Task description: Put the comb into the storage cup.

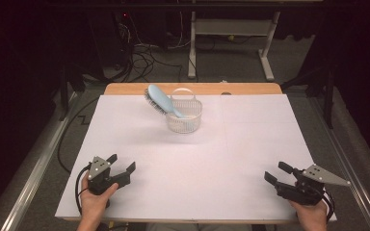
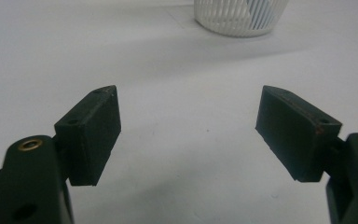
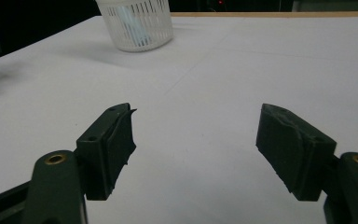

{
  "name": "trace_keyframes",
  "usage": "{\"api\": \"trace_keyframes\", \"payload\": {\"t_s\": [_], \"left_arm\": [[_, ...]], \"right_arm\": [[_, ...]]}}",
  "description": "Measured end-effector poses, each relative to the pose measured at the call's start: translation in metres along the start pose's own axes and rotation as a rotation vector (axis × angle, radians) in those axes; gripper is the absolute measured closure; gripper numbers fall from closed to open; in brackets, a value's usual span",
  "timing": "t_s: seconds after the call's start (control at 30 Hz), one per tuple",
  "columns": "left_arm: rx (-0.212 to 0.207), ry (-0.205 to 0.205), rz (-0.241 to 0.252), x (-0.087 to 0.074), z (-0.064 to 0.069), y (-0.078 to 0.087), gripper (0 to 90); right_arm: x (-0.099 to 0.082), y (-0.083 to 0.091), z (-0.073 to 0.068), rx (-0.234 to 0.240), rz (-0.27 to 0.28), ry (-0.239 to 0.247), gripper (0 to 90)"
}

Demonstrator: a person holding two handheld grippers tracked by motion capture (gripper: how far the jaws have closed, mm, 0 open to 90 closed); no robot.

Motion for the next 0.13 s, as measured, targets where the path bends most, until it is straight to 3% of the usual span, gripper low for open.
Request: {"api": "trace_keyframes", "payload": {"t_s": [0.13], "left_arm": [[0.000, -0.001, 0.000, -0.0001, 0.0003, 0.0002, 22.8]], "right_arm": [[0.0001, 0.0001, 0.0000, -0.001, 0.000, 0.000, 28.0]]}}
Point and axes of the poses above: each handheld gripper's, and its own axes: y roughly backward along the jaws, x roughly out of its top, z roughly to its right, the point moved 3 cm from there along -y, roughly forward along the jaws, and after that the axes turned 4 degrees about z, right-handed, at the moved point
